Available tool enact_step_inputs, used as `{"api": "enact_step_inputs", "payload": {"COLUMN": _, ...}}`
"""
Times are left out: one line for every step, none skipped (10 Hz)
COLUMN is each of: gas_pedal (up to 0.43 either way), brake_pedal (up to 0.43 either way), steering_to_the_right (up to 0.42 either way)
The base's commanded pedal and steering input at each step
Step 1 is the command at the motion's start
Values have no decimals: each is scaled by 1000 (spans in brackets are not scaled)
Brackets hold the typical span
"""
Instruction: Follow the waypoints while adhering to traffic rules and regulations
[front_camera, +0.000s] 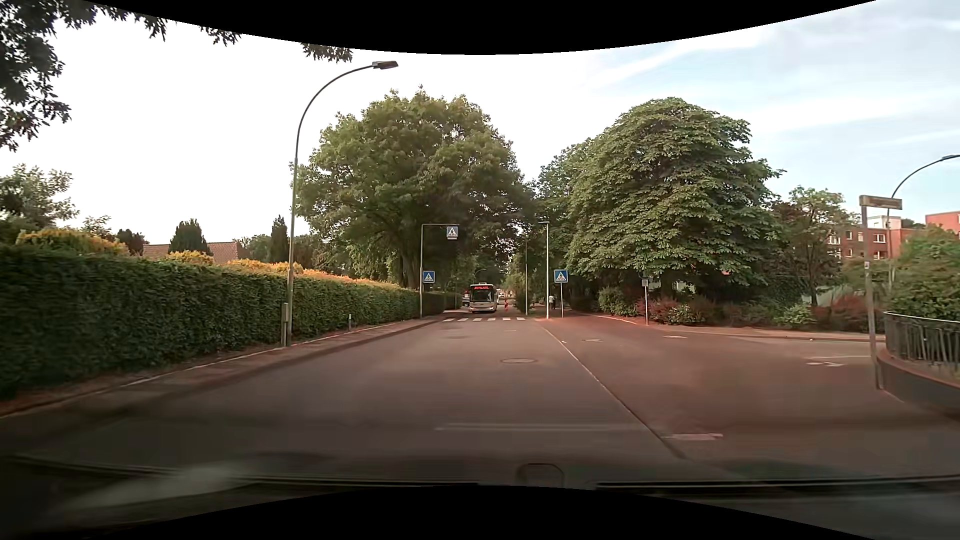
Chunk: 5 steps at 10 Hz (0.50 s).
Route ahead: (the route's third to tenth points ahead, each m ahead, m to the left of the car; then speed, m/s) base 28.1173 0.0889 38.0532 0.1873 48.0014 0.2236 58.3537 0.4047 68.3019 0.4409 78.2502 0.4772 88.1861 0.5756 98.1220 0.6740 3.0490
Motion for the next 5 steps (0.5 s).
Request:
{"api": "enact_step_inputs", "payload": {"gas_pedal": 20, "brake_pedal": 0, "steering_to_the_right": 5}}
{"api": "enact_step_inputs", "payload": {"gas_pedal": 20, "brake_pedal": 0, "steering_to_the_right": 6}}
{"api": "enact_step_inputs", "payload": {"gas_pedal": 20, "brake_pedal": 0, "steering_to_the_right": 8}}
{"api": "enact_step_inputs", "payload": {"gas_pedal": 20, "brake_pedal": 0, "steering_to_the_right": 11}}
{"api": "enact_step_inputs", "payload": {"gas_pedal": 20, "brake_pedal": 0, "steering_to_the_right": 13}}
